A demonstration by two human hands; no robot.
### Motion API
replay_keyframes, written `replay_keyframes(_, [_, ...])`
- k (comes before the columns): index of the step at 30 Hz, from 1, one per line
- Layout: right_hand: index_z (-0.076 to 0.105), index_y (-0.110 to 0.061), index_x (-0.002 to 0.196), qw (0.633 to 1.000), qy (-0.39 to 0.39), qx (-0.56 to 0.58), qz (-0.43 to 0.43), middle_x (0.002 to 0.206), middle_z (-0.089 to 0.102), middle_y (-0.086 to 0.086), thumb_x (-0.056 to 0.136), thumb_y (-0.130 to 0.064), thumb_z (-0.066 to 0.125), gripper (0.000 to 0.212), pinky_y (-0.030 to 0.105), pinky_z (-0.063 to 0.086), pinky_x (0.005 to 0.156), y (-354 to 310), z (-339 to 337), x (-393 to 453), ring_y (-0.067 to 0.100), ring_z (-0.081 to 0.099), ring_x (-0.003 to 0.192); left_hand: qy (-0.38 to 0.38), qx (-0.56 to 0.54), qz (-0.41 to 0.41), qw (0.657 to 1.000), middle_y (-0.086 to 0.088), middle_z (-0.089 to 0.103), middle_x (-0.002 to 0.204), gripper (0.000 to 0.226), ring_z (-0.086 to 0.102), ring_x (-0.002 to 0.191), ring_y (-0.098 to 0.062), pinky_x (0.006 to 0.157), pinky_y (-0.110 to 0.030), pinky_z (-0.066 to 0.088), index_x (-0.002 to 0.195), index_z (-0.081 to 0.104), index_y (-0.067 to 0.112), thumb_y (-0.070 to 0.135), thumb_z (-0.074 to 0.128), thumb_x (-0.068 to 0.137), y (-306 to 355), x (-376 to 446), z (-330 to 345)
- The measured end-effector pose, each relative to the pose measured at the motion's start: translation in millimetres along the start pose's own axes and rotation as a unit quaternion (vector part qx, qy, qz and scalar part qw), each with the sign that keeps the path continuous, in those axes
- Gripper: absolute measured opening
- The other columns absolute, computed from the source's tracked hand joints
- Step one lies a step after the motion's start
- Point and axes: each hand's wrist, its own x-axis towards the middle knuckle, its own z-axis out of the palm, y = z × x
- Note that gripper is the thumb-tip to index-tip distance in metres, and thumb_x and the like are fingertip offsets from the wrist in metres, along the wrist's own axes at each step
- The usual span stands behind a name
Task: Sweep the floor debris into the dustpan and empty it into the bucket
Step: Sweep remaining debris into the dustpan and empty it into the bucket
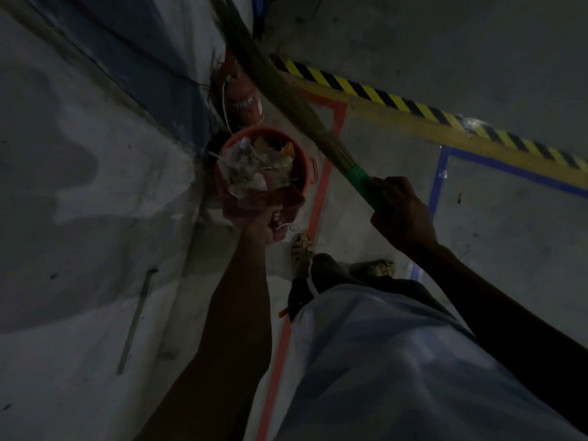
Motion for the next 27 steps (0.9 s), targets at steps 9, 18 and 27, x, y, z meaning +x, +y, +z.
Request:
replay_keyframes(9, [0.050, -0.016, 0.143, 0.999, 0.003, 0.012, 0.036, 0.135, 0.049, 0.008, 0.078, -0.010, 0.075, 0.070, 0.041, 0.057, 0.065, 5, -4, 3, 0.029, 0.062, 0.092, -0.026, -0.064, -0.003, 0.998, 0.007, 0.036, 0.036, 0.037, 0.034, 0.029, -0.005, 0.033, -0.012, 0.032, 0.067, 0.035, 0.018, 0.010, 0.047, 0.101, 4, -6, 11])
replay_keyframes(18, [0.045, -0.018, 0.147, 0.998, -0.009, -0.001, 0.066, 0.137, 0.048, 0.006, 0.078, -0.014, 0.076, 0.075, 0.041, 0.056, 0.068, 27, -15, -5, 0.026, 0.060, 0.098, -0.039, -0.005, 0.013, 0.999, 0.007, 0.036, 0.039, 0.040, 0.030, 0.029, -0.004, 0.032, -0.016, 0.027, 0.063, 0.039, 0.016, 0.016, 0.056, 0.099, -4, -48, 40])
replay_keyframes(27, [0.048, -0.010, 0.144, 0.988, 0.044, 0.041, 0.140, 0.131, 0.053, 0.013, 0.077, -0.010, 0.078, 0.073, 0.039, 0.055, 0.073, 104, -31, -48, 0.032, 0.062, 0.101, -0.005, 0.135, 0.054, 0.989, 0.006, 0.039, 0.041, 0.038, 0.031, 0.030, -0.005, 0.033, -0.015, 0.026, 0.064, 0.044, 0.016, 0.022, 0.062, 0.096, -30, -65, 98])
